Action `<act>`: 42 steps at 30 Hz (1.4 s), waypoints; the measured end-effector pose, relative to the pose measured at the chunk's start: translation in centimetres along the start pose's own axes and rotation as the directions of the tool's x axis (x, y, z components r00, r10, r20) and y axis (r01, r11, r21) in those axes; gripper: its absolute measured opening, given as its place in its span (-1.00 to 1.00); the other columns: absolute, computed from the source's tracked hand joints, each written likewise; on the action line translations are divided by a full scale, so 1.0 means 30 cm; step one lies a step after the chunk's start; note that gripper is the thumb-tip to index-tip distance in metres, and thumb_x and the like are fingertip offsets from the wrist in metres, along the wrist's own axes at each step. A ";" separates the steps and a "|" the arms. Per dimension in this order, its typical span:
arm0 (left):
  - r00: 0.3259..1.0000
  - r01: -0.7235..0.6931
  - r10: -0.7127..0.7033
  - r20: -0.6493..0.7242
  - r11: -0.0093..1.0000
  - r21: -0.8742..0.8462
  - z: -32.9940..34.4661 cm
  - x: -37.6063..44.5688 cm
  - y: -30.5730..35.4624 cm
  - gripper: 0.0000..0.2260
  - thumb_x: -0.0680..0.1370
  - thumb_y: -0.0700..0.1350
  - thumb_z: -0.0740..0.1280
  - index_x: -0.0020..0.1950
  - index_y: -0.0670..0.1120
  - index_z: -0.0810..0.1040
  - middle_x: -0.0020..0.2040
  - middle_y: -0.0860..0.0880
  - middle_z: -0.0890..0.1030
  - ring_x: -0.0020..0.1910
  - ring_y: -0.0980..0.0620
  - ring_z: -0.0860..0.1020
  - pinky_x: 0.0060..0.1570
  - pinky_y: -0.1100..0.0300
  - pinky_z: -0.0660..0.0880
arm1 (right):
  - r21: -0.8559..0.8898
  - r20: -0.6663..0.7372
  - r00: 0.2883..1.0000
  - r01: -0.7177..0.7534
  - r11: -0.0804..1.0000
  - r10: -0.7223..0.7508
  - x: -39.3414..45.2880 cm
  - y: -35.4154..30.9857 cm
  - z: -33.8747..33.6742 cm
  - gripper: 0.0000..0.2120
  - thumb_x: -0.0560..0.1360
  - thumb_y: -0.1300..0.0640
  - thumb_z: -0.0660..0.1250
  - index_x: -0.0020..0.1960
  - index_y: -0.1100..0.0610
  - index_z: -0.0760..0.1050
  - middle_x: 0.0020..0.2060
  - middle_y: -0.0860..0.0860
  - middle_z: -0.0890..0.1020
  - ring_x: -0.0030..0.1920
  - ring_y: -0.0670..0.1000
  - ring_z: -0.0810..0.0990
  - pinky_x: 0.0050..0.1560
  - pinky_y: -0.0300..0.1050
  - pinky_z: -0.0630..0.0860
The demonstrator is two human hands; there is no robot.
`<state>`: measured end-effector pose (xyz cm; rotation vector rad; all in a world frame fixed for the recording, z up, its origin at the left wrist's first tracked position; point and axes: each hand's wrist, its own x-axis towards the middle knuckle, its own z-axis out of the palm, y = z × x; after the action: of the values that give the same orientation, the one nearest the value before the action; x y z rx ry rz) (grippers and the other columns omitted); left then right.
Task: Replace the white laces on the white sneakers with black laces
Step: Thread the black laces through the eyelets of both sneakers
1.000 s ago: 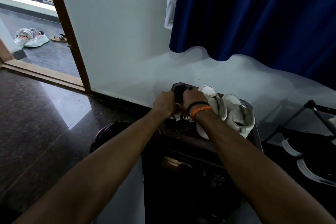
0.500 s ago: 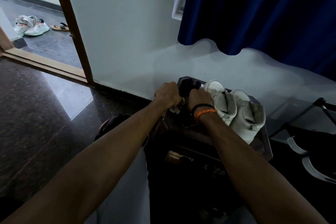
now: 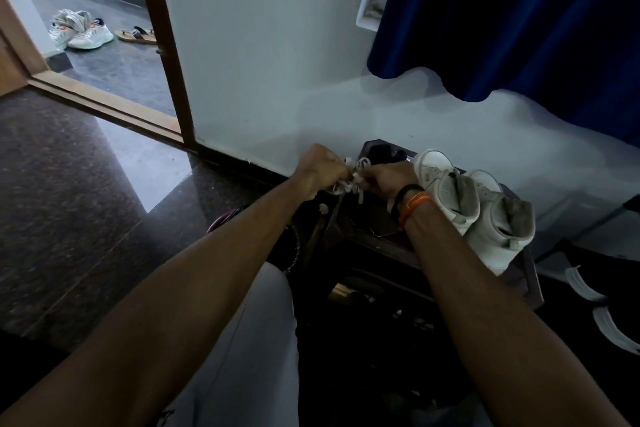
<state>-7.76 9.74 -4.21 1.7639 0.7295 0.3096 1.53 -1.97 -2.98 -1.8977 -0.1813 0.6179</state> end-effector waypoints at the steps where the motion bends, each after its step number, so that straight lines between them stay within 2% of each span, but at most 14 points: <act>1: 0.999 0.050 -0.049 0.015 0.992 -0.118 -0.031 0.000 -0.003 -0.79 0.44 -0.33 0.46 -0.38 -0.23 0.55 -0.43 -0.17 0.56 -0.40 -0.08 0.60 -0.28 0.02 0.63 | 0.084 0.012 1.000 0.000 0.996 -0.001 -0.008 -0.014 0.027 -0.85 0.41 0.36 0.49 -0.30 0.29 0.57 -0.30 0.17 0.67 -0.29 0.08 0.65 -0.09 -0.01 0.68; 4: 0.990 0.137 -0.126 0.056 0.943 -0.302 -0.123 0.012 -0.023 -0.81 0.45 -0.41 0.43 -0.31 -0.21 0.55 -0.44 -0.13 0.57 -0.44 -0.05 0.60 -0.37 0.12 0.61 | 0.188 0.040 0.999 0.026 0.982 -0.034 -0.020 -0.051 0.128 -0.82 0.43 0.42 0.46 -0.33 0.32 0.57 -0.50 0.08 0.63 -0.44 0.01 0.61 -0.40 -0.20 0.60; 7: 0.983 0.171 -0.182 0.000 0.924 -0.342 -0.230 0.032 -0.096 -0.78 0.49 -0.38 0.44 -0.32 -0.18 0.55 -0.44 -0.09 0.59 -0.44 -0.01 0.61 -0.39 0.15 0.60 | 0.201 0.067 0.997 0.021 0.979 -0.035 -0.023 -0.067 0.264 -0.79 0.42 0.43 0.45 -0.37 0.31 0.56 -0.54 0.07 0.61 -0.53 -0.05 0.59 -0.43 -0.18 0.59; 9: 0.971 0.212 -0.237 -0.045 0.927 -0.310 -0.290 0.054 -0.187 -0.79 0.50 -0.33 0.45 -0.31 -0.15 0.56 -0.36 -0.11 0.61 -0.40 0.00 0.61 -0.36 0.15 0.61 | 0.167 0.104 0.994 0.013 0.986 -0.031 -0.008 -0.037 0.364 -0.78 0.37 0.39 0.49 -0.42 0.26 0.58 -0.48 0.10 0.63 -0.48 -0.01 0.60 -0.35 -0.11 0.60; 11: 0.950 0.266 -0.294 -0.099 0.936 -0.233 -0.337 0.083 -0.302 -0.93 0.44 -0.24 0.47 -0.23 -0.15 0.63 -0.22 -0.20 0.67 -0.30 -0.04 0.65 -0.32 0.14 0.61 | 0.091 0.130 0.991 -0.011 0.996 -0.001 0.032 0.023 0.472 -0.90 0.29 0.25 0.55 -0.34 0.26 0.66 -0.33 0.12 0.69 -0.33 0.05 0.65 -0.14 0.03 0.67; 12: 0.931 0.311 -0.340 -0.133 0.929 -0.203 -0.355 0.102 -0.370 -0.86 0.35 -0.19 0.50 -0.16 -0.22 0.65 -0.12 -0.27 0.69 -0.23 -0.10 0.69 -0.28 0.11 0.62 | 0.032 0.157 0.987 -0.035 0.999 0.029 0.059 0.061 0.521 -0.85 0.25 0.18 0.55 -0.25 0.25 0.69 -0.26 0.11 0.70 -0.26 0.06 0.67 -0.06 0.06 0.68; 15: 0.863 0.438 -0.466 -0.193 0.882 -0.171 -0.382 0.170 -0.585 -0.58 0.13 -0.13 0.47 -0.08 -0.32 0.65 -0.03 -0.36 0.66 -0.18 -0.18 0.70 -0.21 -0.08 0.66 | -0.070 0.164 0.981 -0.097 0.993 0.107 0.135 0.194 0.668 -0.80 0.06 0.11 0.55 -0.40 0.22 0.68 -0.35 0.07 0.72 -0.27 0.04 0.72 -0.04 0.13 0.69; 17: 0.831 0.492 -0.506 -0.229 0.862 -0.119 -0.386 0.150 -0.635 -0.57 0.13 -0.16 0.48 -0.07 -0.36 0.66 -0.05 -0.35 0.67 -0.23 -0.11 0.69 -0.34 0.04 0.64 | -0.149 0.140 0.979 -0.128 0.981 0.149 0.176 0.283 0.752 -0.70 0.00 0.06 0.56 -0.35 0.22 0.69 -0.38 0.05 0.71 -0.28 0.06 0.73 -0.09 0.12 0.70; 19: 0.800 0.544 -0.539 -0.264 0.837 -0.059 -0.375 0.141 -0.688 -0.56 0.20 -0.13 0.55 -0.02 -0.36 0.67 -0.03 -0.33 0.67 -0.15 -0.13 0.70 -0.45 0.04 0.62 | -0.228 0.105 0.976 -0.163 0.960 0.191 0.168 0.334 0.791 -0.64 0.03 0.05 0.58 -0.25 0.23 0.70 -0.34 0.05 0.72 -0.26 0.05 0.73 -0.11 0.06 0.71; 22: 0.733 0.634 -0.612 -0.296 0.773 -0.026 -0.357 0.172 -0.821 -0.45 0.21 -0.08 0.63 0.11 -0.32 0.64 0.07 -0.31 0.67 0.06 -0.20 0.67 -0.12 -0.12 0.65 | -0.343 0.064 0.972 -0.193 0.919 0.228 0.185 0.425 0.864 -0.70 0.22 0.06 0.57 -0.12 0.21 0.71 -0.19 0.07 0.74 -0.15 0.05 0.72 -0.10 -0.12 0.65; 28: 0.676 0.707 -0.671 -0.304 0.707 0.014 -0.290 0.173 -0.973 -0.40 0.31 -0.05 0.65 0.25 -0.27 0.58 0.20 -0.22 0.62 0.16 -0.14 0.62 0.09 0.03 0.64 | -0.514 0.066 0.965 -0.184 0.838 0.253 0.242 0.617 0.936 -0.72 0.39 0.04 0.51 -0.03 0.22 0.70 -0.08 0.11 0.73 -0.02 0.12 0.70 -0.16 -0.17 0.50; 32: 0.667 0.730 -0.694 -0.272 0.682 0.050 -0.242 0.195 -1.040 -0.60 0.37 -0.06 0.61 0.10 -0.22 0.61 0.07 -0.17 0.66 0.01 -0.11 0.66 -0.03 0.01 0.67 | -0.527 0.068 0.963 -0.186 0.829 0.259 0.276 0.709 0.945 -0.75 0.43 0.03 0.48 -0.03 0.21 0.70 -0.07 0.14 0.72 -0.04 0.14 0.69 -0.16 -0.16 0.50; 37: 0.687 0.715 -0.661 -0.302 0.690 0.118 -0.199 0.230 -1.079 -0.72 0.45 -0.03 0.55 0.01 -0.18 0.61 -0.04 -0.12 0.65 -0.11 -0.05 0.64 -0.22 0.11 0.64 | -0.531 0.059 0.962 -0.196 0.825 0.267 0.325 0.787 0.956 -0.73 0.46 0.03 0.49 0.00 0.23 0.69 -0.06 0.15 0.72 -0.04 0.16 0.69 -0.13 -0.13 0.55; 42: 0.715 0.698 -0.640 -0.282 0.672 0.245 -0.180 0.249 -1.118 -0.73 0.49 -0.08 0.50 0.05 -0.17 0.51 -0.05 -0.09 0.54 -0.08 -0.02 0.53 -0.17 0.14 0.55 | -0.538 0.112 0.954 -0.176 0.825 0.276 0.361 0.835 0.957 -0.74 0.44 0.05 0.53 -0.04 0.24 0.65 -0.07 0.15 0.67 -0.06 0.14 0.65 -0.12 -0.13 0.51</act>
<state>-15.58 23.94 -35.00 1.6466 1.5851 -0.1930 -7.44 15.70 -37.30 -2.4118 -0.2661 0.9885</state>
